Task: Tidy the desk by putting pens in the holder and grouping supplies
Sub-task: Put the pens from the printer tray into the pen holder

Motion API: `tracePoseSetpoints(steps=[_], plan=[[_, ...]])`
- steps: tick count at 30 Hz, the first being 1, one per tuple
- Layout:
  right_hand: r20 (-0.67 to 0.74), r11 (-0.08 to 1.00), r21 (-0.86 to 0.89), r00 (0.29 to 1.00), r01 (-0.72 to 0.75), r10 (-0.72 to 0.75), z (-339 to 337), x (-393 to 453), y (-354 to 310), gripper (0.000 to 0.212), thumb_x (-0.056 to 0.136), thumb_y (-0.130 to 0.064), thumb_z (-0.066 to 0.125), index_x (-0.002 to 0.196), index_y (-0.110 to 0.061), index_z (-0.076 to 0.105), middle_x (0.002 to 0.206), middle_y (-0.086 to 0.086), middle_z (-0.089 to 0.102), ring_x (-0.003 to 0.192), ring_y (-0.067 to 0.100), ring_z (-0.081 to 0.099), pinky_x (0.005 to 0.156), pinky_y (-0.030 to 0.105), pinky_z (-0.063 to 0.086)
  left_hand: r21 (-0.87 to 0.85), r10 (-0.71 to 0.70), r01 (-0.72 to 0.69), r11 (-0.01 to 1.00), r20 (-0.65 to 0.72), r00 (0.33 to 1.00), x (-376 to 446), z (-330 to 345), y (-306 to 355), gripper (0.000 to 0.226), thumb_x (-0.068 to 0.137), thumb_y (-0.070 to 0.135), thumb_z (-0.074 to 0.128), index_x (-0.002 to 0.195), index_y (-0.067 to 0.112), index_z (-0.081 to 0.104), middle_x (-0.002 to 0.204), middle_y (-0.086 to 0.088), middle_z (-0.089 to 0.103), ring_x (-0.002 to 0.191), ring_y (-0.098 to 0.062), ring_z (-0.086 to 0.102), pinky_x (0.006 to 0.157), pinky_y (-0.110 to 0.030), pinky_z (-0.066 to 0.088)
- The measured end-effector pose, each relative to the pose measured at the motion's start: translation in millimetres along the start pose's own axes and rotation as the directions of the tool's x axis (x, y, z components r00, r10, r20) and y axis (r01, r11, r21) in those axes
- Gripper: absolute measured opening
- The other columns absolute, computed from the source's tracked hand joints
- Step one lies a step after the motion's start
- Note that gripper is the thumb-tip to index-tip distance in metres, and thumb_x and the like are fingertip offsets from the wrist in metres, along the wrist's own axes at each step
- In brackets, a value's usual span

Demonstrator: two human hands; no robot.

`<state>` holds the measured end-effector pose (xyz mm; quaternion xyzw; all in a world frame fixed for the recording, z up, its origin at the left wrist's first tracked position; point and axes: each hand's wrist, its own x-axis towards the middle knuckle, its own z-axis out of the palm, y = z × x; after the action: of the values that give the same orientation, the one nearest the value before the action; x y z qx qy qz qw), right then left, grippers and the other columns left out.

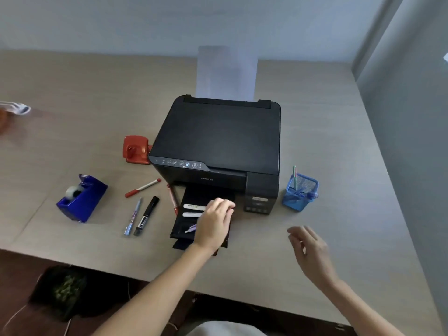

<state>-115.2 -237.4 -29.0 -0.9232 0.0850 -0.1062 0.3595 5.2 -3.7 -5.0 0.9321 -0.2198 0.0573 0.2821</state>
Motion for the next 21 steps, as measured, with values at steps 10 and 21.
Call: tracePoseSetpoints(steps=[10, 21], plan=[[0.391, 0.946, -0.146, 0.895, 0.29, -0.215, 122, 50, -98, 0.018, 0.091, -0.013, 0.051, 0.106, -0.014, 0.062, 0.093, 0.01, 0.055, 0.069, 0.029, 0.056, 0.06, 0.035, 0.052, 0.256, 0.009, -0.165, 0.952, 0.516, 0.857, 23, -21, -138, 0.023, 0.084, 0.023, 0.069, 0.105, 0.016, 0.066, 0.128, -0.004, 0.052, 0.121, -0.026, 0.046, 0.099, -0.042, 0.042], [0.474, 0.866, -0.359, 0.867, 0.348, -0.153, 153, 65, -108, 0.013, 0.087, -0.013, 0.057, 0.1, -0.011, 0.058, 0.099, 0.013, 0.051, 0.087, 0.031, 0.054, 0.065, 0.039, 0.05, 0.428, 0.066, -0.353, 0.832, 0.555, 0.829, 15, -23, -150, 0.041, 0.055, -0.001, 0.085, 0.09, 0.005, 0.064, 0.075, -0.01, 0.065, 0.059, -0.026, 0.066, 0.043, -0.033, 0.056]])
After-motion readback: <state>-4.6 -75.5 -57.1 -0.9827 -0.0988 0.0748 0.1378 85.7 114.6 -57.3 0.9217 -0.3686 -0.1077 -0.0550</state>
